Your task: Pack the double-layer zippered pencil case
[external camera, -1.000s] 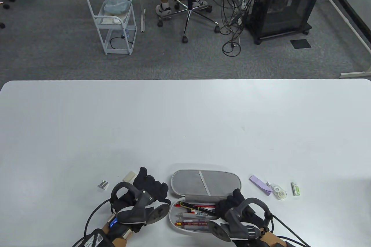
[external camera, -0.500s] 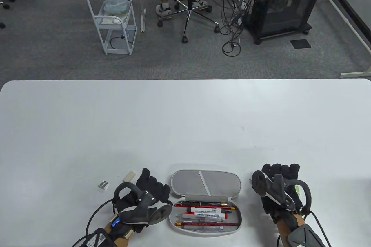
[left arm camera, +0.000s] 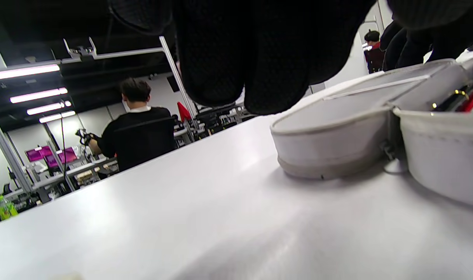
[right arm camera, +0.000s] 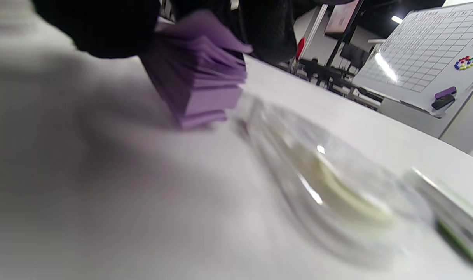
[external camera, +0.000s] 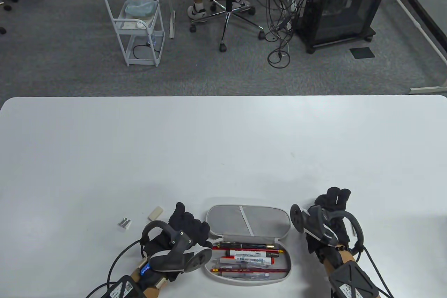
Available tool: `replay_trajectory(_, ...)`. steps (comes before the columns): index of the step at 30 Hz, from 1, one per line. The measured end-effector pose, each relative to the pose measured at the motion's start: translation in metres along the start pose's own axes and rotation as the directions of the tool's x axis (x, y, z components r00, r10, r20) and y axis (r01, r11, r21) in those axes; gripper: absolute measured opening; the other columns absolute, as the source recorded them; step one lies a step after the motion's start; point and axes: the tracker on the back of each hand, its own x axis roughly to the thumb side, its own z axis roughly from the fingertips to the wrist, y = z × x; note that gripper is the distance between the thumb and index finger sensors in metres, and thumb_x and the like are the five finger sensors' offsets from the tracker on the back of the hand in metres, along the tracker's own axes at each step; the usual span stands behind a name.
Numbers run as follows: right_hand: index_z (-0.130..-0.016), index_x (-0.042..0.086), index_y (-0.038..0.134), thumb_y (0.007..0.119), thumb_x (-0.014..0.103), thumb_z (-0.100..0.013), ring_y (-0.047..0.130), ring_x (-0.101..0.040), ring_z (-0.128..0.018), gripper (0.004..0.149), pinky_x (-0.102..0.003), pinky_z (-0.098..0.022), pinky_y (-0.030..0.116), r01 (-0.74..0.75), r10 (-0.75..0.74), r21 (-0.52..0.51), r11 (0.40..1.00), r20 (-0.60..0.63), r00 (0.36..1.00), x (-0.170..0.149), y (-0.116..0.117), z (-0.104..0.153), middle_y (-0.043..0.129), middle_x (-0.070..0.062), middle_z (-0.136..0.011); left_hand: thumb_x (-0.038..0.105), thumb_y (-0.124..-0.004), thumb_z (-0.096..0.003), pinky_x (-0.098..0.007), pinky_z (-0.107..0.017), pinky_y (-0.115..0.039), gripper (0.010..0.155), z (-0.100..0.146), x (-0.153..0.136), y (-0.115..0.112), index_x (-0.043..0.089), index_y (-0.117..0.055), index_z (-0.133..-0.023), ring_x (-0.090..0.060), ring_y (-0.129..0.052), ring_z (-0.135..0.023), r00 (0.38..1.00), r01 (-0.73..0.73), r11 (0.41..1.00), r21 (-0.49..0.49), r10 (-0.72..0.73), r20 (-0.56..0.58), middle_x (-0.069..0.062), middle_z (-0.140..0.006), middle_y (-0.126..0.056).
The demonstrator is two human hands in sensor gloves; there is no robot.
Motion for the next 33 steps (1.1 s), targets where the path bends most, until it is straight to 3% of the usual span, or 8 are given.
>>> replay_trajectory(4, -0.091, 0.014, 0.083, 0.079, 0.050, -0.042, 0.039, -0.056, -0.105, 0.061, -0.071, -0.068, 0.013, 0.058, -0.050, -0.082, 0.995, 0.098, 0.994, 0.023, -0.042, 0.021, 0.075, -0.016, -0.108, 0.063, -0.063, -0.0431, -0.056, -0.072, -0.061, 0.057, -0.003, 0.001, 0.005, 0.028, -0.081, -0.084, -0.028, -0.096, -0.078, 1.000, -0.009, 1.000, 0.020, 0.009, -0.003, 0.005, -0.077, -0.098)
replay_trajectory(7, -0.094, 0.018, 0.081, 0.078, 0.050, -0.043, 0.038, -0.055, -0.105, 0.061, -0.070, -0.068, 0.014, -0.058, 0.072, -0.070, 0.996, 0.215, 0.974, 0.060, -0.058, 0.028, 0.074, -0.014, -0.109, 0.063, -0.063, -0.0431, -0.056, -0.072, -0.061, 0.056, -0.005, 0.001, 0.008, 0.028, -0.081, -0.084, -0.028, -0.096, -0.078, 1.000, 0.014, 0.999, 0.030, -0.014, -0.012, 0.005, -0.077, -0.098)
replay_trajectory(14, -0.096, 0.022, 0.077, 0.078, 0.051, -0.041, 0.043, -0.053, -0.106, 0.062, -0.069, -0.070, 0.015, -0.073, 0.060, 0.042, 0.996, 0.254, 0.965, 0.090, -0.040, 0.016, 0.074, -0.013, -0.109, 0.063, -0.064, -0.0431, -0.056, -0.072, -0.061, 0.056, -0.014, 0.018, -0.001, 0.028, -0.081, -0.084, -0.028, -0.095, -0.079, 0.998, 0.022, 0.999, -0.023, -0.021, 0.053, 0.005, -0.078, -0.098)
replay_trajectory(17, -0.096, 0.022, 0.077, 0.076, 0.049, -0.041, 0.054, -0.051, -0.104, 0.061, -0.069, -0.071, 0.021, -0.030, 0.025, 0.017, 0.999, 0.244, 0.970, 0.087, -0.036, 0.017, 0.078, -0.012, -0.107, 0.061, -0.066, -0.0430, -0.057, -0.072, -0.060, 0.055, -0.027, 0.030, -0.004, 0.029, -0.080, -0.085, -0.028, -0.095, -0.081, 0.994, 0.060, 0.997, -0.046, -0.055, 0.095, 0.006, -0.080, -0.097)
replay_trajectory(22, -0.096, 0.024, 0.075, 0.075, 0.050, -0.040, 0.053, -0.052, -0.103, 0.061, -0.069, -0.070, 0.021, 0.075, -0.081, 0.037, 0.997, 0.220, 0.972, 0.077, -0.031, 0.015, 0.077, -0.012, -0.107, 0.059, -0.068, -0.0428, -0.057, -0.074, -0.058, 0.054, -0.069, 0.029, 0.015, 0.031, -0.076, -0.088, -0.027, -0.092, -0.085, 0.987, 0.129, 0.992, 0.017, -0.130, 0.097, 0.007, -0.085, -0.093)
replay_trajectory(24, -0.097, 0.024, 0.073, 0.076, 0.050, -0.041, 0.052, -0.052, -0.103, 0.062, -0.069, -0.070, 0.020, 0.109, -0.120, 0.066, 0.992, 0.214, 0.970, 0.074, -0.030, 0.014, 0.075, -0.013, -0.107, 0.055, -0.072, -0.0431, -0.059, -0.075, -0.056, 0.051, -0.085, 0.027, 0.015, 0.032, -0.076, -0.089, -0.028, -0.089, -0.089, 0.993, 0.089, 0.996, -0.031, -0.086, 0.084, 0.007, -0.090, -0.090)
replay_trajectory(27, -0.100, 0.021, 0.069, 0.075, 0.050, -0.041, 0.049, -0.052, -0.104, 0.066, -0.069, -0.070, 0.019, 0.151, -0.161, 0.063, 0.987, 0.217, 0.963, 0.068, -0.027, 0.015, 0.071, -0.014, -0.108, 0.050, -0.077, -0.0430, -0.060, -0.076, -0.051, 0.051, -0.114, 0.032, 0.006, 0.039, -0.072, -0.093, -0.031, -0.082, -0.096, 0.995, 0.036, 0.979, -0.201, -0.017, 0.099, 0.003, -0.102, -0.081)
replay_trajectory(33, -0.106, 0.025, 0.056, 0.077, 0.051, -0.040, 0.051, -0.051, -0.103, 0.074, -0.068, -0.071, 0.022, 0.183, -0.185, 0.032, 0.983, 0.238, 0.953, 0.050, -0.025, 0.016, 0.066, -0.014, -0.111, 0.052, -0.082, -0.0402, -0.061, -0.078, -0.047, 0.058, -0.140, 0.046, -0.003, 0.047, -0.067, -0.096, -0.033, -0.073, -0.103, 0.987, 0.069, 0.928, -0.367, -0.010, 0.160, 0.000, -0.113, -0.067)
